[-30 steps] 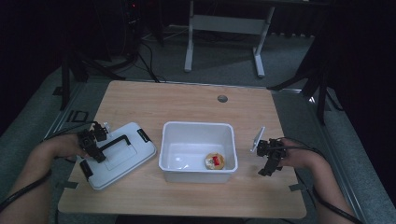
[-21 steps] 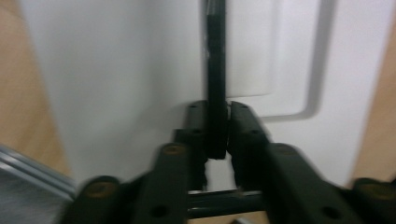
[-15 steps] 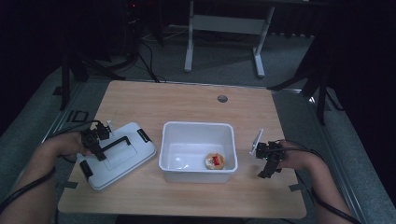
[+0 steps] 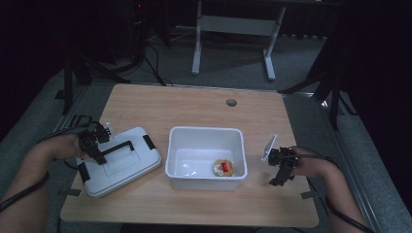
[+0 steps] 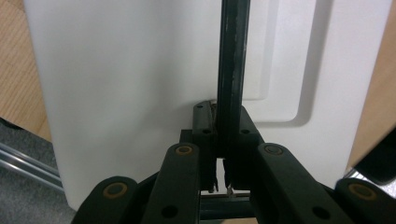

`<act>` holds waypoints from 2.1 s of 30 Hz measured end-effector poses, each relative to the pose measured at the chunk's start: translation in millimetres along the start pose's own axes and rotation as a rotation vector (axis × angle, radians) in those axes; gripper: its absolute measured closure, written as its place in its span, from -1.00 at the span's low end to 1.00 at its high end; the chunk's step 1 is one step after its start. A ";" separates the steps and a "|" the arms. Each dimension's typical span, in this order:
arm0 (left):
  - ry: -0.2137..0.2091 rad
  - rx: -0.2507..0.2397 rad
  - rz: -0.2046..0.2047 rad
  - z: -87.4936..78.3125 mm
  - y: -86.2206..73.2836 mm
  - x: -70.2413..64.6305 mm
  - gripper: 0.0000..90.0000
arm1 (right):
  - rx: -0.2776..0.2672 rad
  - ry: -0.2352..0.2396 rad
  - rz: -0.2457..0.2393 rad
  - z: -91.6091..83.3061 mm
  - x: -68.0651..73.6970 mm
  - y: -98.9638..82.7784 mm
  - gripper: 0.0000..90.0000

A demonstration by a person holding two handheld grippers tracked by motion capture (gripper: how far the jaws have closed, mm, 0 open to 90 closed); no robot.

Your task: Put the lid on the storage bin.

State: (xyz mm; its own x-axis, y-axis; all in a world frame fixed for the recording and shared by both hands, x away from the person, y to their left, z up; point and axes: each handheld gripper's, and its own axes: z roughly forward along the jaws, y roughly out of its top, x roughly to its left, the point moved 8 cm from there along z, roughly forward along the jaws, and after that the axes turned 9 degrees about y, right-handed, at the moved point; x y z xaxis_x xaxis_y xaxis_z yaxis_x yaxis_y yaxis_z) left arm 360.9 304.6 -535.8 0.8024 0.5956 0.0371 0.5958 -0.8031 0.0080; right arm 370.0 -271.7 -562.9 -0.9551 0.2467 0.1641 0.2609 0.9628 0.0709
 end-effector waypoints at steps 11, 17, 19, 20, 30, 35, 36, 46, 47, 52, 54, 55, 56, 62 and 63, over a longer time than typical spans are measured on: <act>0.044 -0.004 0.020 -36.6 -8.7 -4.1 0.86 | 0.035 0.017 0.047 2.3 -0.9 -2.5 -0.71; 0.058 -0.010 0.030 -60.1 -9.4 -5.7 0.86 | 0.017 -0.010 0.033 -3.4 -0.6 1.1 -0.71; 0.067 -0.019 0.034 -69.9 -8.3 -6.9 0.86 | 0.018 -0.010 0.032 -4.0 -0.4 1.2 -0.72; 0.072 -0.026 0.039 -74.8 -7.4 -7.8 0.86 | 0.017 -0.011 0.032 -4.0 -0.4 1.2 -0.71; 0.092 -0.067 0.095 -113.7 11.2 -17.7 0.85 | 0.021 -0.008 0.026 -2.4 0.7 1.3 -0.71; 0.088 -0.087 0.131 -124.7 30.2 -25.5 0.85 | 0.021 -0.013 0.034 -2.9 0.4 1.0 -0.71; 0.087 -0.087 0.146 -125.8 34.0 -27.6 0.85 | 0.021 -0.012 0.035 -3.0 0.5 1.0 -0.71; 0.056 -0.101 0.224 -121.8 75.4 -43.7 0.85 | 0.019 -0.010 0.033 -1.7 1.7 -1.1 -0.71; 0.056 -0.096 0.236 -120.5 78.8 -44.6 0.85 | 0.018 -0.010 0.033 -1.5 1.8 -0.9 -0.71; 0.047 -0.108 0.272 -118.5 97.2 -52.1 0.86 | 0.023 -0.007 0.030 -0.3 1.9 0.2 -0.71; 0.045 -0.110 0.291 -119.2 104.6 -55.9 0.85 | 0.025 -0.007 0.026 0.3 1.7 1.2 -0.71; 0.044 -0.109 0.303 -119.7 108.1 -57.8 0.86 | 0.027 -0.007 0.026 0.3 1.5 1.6 -0.71; 0.047 -0.112 0.313 -120.3 112.1 -59.8 0.85 | 0.029 -0.005 0.025 0.4 1.6 2.2 -0.71; 0.033 -0.140 0.362 -123.3 136.6 -73.5 0.85 | 0.028 -0.006 0.021 -1.3 2.2 6.4 -0.71; 0.029 -0.141 0.371 -123.4 140.0 -76.1 0.85 | 0.029 -0.006 0.020 -1.4 1.9 6.7 -0.71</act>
State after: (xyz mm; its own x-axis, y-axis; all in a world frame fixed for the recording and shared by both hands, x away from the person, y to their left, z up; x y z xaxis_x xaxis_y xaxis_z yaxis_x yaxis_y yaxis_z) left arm 379.0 144.9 -414.2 0.9598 0.2654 0.0918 0.2532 -0.9592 0.1260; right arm 370.1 -264.9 -560.7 -0.9506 0.2663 0.1596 0.2756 0.9605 0.0390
